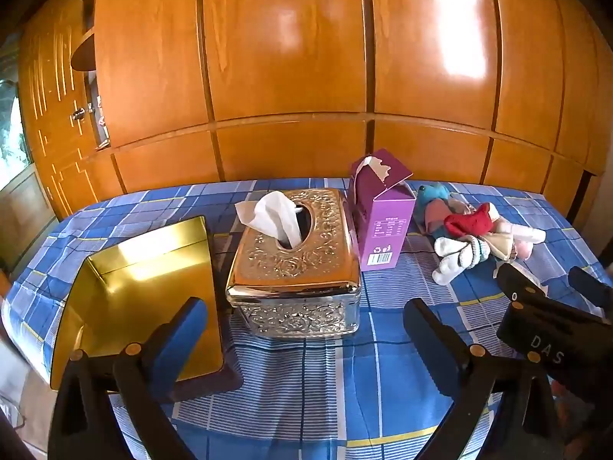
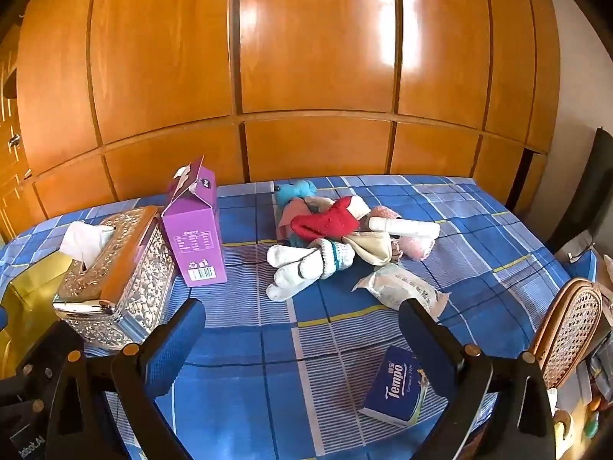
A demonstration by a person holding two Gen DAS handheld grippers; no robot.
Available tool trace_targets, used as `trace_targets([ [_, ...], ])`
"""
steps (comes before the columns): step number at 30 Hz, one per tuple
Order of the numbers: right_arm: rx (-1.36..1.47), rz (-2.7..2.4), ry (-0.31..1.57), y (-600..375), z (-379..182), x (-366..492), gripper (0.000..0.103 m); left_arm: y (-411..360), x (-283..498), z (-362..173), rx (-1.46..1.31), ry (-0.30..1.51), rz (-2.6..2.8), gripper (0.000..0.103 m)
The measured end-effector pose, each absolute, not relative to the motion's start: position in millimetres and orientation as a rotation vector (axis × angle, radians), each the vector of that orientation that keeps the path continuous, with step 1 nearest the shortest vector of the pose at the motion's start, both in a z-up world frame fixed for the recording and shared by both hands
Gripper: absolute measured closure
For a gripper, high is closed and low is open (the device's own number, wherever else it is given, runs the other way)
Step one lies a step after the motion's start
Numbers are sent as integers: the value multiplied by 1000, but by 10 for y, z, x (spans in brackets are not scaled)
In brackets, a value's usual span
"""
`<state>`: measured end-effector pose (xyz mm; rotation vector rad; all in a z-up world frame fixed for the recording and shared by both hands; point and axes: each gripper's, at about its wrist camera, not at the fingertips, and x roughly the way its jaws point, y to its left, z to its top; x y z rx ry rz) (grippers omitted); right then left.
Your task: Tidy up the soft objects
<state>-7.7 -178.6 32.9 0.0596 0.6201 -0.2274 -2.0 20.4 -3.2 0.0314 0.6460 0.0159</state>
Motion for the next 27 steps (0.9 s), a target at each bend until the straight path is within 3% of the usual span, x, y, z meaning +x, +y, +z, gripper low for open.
trace_targets([
  [27, 67, -273, 607, -2016, 420, -112, 1, 208, -100, -21, 23, 639, -5, 0],
])
